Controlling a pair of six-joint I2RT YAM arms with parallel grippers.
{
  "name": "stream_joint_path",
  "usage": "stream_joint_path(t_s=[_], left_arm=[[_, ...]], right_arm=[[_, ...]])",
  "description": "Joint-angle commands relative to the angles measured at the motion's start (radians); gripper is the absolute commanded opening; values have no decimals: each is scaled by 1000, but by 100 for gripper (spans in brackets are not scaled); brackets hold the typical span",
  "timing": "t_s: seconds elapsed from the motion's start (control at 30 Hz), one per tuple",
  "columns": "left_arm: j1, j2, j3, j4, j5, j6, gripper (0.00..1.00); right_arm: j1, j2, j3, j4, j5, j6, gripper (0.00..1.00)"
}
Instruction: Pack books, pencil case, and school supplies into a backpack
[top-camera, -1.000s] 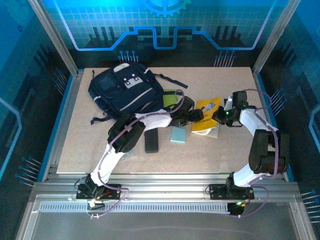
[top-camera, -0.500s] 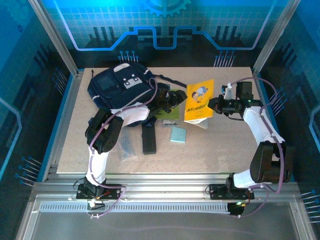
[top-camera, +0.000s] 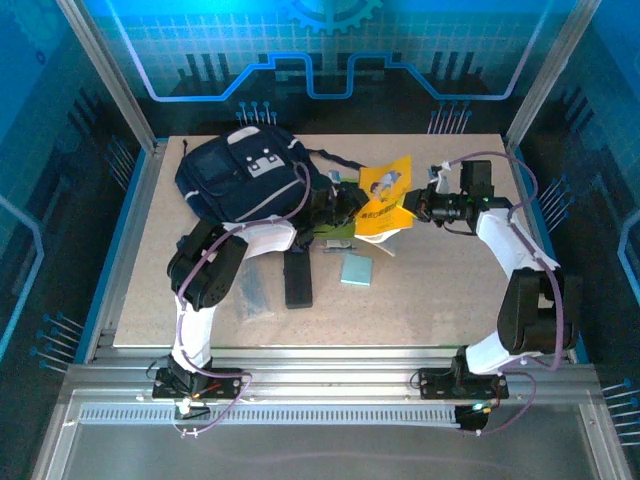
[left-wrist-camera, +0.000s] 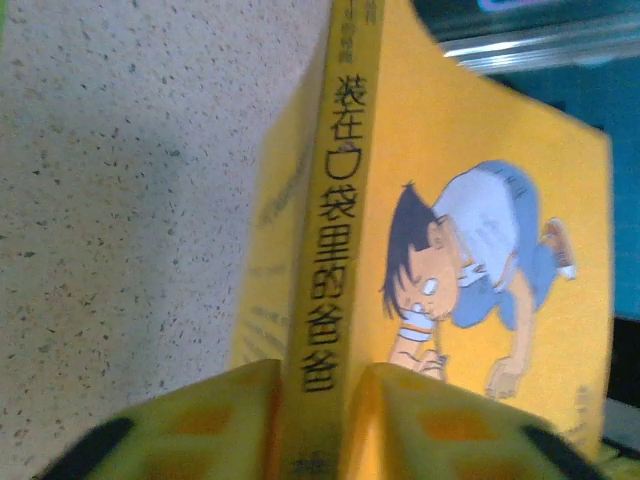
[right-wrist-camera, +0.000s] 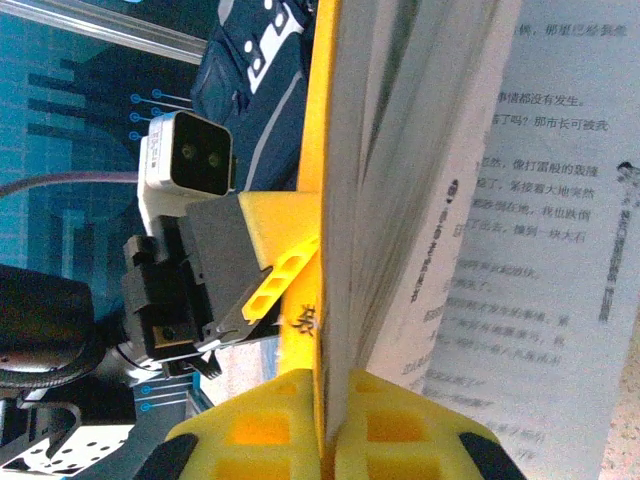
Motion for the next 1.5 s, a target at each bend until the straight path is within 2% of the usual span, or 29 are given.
stream_joint_path(t_s=[0.0, 0.07, 0.1, 0.13, 0.2, 0.27, 0.3, 0.4, 0.5, 0.77, 0.9, 1.13, 1.23, 1.37, 1.47], left_arm=[[-18, -65, -13, 78, 16, -14, 10], [-13, -80, -12, 62, 2, -1, 0], [-11, -86, -13, 51, -13, 9, 0], [-7, -92, -12, 39, -31, 16, 0], [1, -96, -4, 24, -72, 22, 0], [11, -96, 8, 16, -126, 20, 0], [15, -98, 19, 12, -159, 23, 0], [14, -104, 53, 5, -261, 58, 0], [14, -103, 72, 25, -340, 62, 0], [-4, -128, 25, 117, -453, 33, 0], [-11, -151, -35, 156, -476, -14, 0], [-25, -182, -89, 180, -475, -63, 0], [-26, -200, -120, 194, -474, -86, 0], [-30, -232, -154, 181, -485, -82, 0], [-29, -241, -174, 184, -491, -85, 0]], right_arm=[[19, 24, -1, 65, -49, -5, 0], [20, 33, 5, 41, -16, -10, 0], [21, 37, 13, 15, 16, -8, 7], [20, 36, 20, -16, 46, -5, 21], [27, 21, 27, -66, 130, 24, 70], [46, -10, 20, -123, 256, 63, 96], [59, -26, 9, -135, 297, 87, 100], [109, -75, -61, -75, 329, 195, 100], [180, -110, -154, 76, 333, 364, 100], [395, -107, -289, 525, 474, 755, 100], [420, -60, -285, 661, 552, 834, 100], [446, 83, -266, 889, 598, 930, 98], [453, 125, -287, 999, 640, 972, 88], [453, 110, -295, 988, 702, 963, 57], [455, 83, -291, 948, 730, 939, 40]])
